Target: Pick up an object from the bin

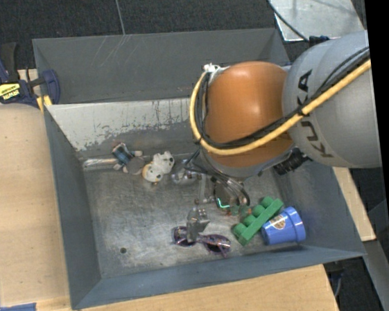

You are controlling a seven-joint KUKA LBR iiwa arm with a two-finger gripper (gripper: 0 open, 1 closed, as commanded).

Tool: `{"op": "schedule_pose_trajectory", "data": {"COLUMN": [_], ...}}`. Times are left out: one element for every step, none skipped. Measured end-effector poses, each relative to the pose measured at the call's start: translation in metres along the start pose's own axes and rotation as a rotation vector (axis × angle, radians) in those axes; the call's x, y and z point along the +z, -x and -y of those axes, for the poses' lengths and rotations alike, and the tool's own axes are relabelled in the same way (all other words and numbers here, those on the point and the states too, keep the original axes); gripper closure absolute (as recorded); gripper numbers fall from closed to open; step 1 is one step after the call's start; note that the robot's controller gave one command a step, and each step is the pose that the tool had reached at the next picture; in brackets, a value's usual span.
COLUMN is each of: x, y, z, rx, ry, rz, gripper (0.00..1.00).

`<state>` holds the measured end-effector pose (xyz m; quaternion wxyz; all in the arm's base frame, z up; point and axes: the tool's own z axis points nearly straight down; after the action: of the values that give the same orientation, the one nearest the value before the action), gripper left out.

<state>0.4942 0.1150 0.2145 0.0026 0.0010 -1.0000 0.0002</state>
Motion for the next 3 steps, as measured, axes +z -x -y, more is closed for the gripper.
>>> {"op": "schedule_pose_trajectory", "data": {"x": [-0.003,0.063,0.082], "y": [0.002,0.001,0.002], "z": [0.000,0.028,0.048], "rx": [0.003,0.069,-0.029], "ry": [0.002,0.002,0.000], "rz": [0.008,0.012,0.003], "gripper": [0.00,0.00,0.00]}}
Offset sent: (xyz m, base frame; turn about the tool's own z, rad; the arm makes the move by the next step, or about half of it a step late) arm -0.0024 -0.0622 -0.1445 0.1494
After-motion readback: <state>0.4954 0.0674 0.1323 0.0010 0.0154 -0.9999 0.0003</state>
